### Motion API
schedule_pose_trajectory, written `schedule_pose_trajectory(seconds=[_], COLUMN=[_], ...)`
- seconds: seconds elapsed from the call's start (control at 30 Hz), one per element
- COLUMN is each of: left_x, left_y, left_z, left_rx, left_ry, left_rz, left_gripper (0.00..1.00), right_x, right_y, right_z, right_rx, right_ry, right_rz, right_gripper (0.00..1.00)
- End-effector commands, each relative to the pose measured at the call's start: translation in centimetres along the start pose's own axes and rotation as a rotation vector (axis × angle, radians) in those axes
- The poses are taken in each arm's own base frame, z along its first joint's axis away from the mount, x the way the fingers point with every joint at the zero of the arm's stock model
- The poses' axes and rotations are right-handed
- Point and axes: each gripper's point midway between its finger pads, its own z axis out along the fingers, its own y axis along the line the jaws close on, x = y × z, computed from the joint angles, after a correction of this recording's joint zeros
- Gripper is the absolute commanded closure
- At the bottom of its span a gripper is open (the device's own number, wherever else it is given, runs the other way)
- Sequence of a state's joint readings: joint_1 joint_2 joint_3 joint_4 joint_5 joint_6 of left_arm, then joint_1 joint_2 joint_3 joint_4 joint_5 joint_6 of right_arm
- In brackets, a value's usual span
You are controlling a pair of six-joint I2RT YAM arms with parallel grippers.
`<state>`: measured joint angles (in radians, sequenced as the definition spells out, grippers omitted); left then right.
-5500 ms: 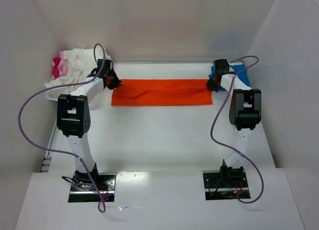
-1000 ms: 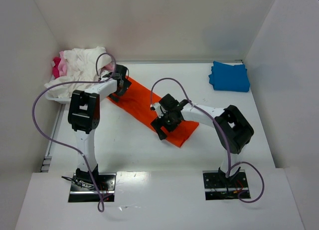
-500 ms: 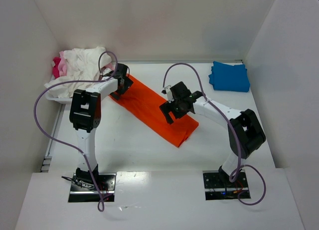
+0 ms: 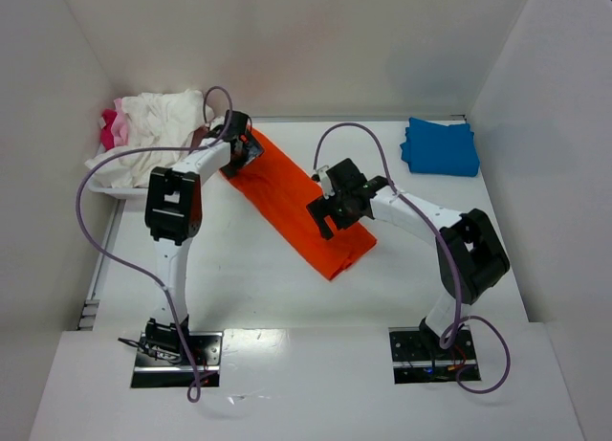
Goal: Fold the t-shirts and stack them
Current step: Rotate the tshirt 90 degrees
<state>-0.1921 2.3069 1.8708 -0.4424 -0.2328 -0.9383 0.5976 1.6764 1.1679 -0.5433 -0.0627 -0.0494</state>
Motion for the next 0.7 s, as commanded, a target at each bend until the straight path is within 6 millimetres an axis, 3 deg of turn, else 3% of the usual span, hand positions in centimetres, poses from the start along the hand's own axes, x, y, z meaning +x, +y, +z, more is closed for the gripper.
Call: schedule_pose_trajectory(seconds=[0.0, 0.27, 0.4, 0.57, 0.67], left_x=[1.7, 1.5, 1.8, 3.9, 3.1], left_y=[-1.8, -5.3, -6.0, -6.8, -6.7], left_z=[1.3, -0.2, -1.1, -2.0, -2.6], left_rx=[0.1, 0.16, 0.192, 0.263, 0.238], left_ry=[0.095, 0.076, 0.086, 0.136, 0.111], left_rz=[0.195, 0.368, 0.415, 0.508, 0.49], left_gripper=[0.0, 0.0, 0.0, 0.0, 0.0], right_x=[-0.3, 1.2, 1.8, 2.2, 2.6], right_y=[0.2, 0.2, 0.1, 1.0, 1.8], right_z=[-0.2, 1.7, 2.6, 4.1, 4.7], right_rx=[0.003, 0.002, 0.025, -0.005, -0.035], right_ry=[-0.035, 0.038, 0.064, 0.084, 0.106], right_rz=[0.012, 0.016, 0.005, 0.02, 0.024], right_gripper=[0.0, 0.0, 0.0, 0.0, 0.0])
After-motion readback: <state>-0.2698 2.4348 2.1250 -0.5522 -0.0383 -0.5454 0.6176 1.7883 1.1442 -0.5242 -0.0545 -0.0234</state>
